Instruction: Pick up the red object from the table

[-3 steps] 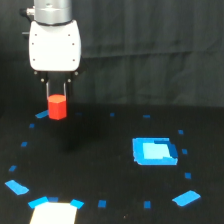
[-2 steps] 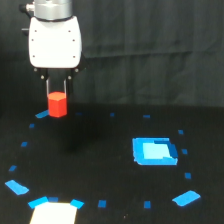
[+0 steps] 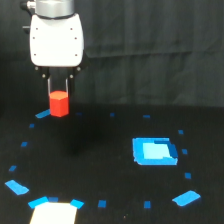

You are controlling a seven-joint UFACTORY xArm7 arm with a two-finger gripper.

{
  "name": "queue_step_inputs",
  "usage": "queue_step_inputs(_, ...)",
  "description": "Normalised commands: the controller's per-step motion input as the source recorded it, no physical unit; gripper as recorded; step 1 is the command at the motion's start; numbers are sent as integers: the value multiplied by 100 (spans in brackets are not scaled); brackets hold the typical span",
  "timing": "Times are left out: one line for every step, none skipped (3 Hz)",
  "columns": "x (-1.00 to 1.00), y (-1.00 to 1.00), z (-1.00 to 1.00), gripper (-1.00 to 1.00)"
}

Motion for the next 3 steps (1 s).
queue_step_inputs(3, -18, 7, -100)
queue_step_inputs(19, 21, -6, -100)
queue_step_inputs(36, -13, 12, -100)
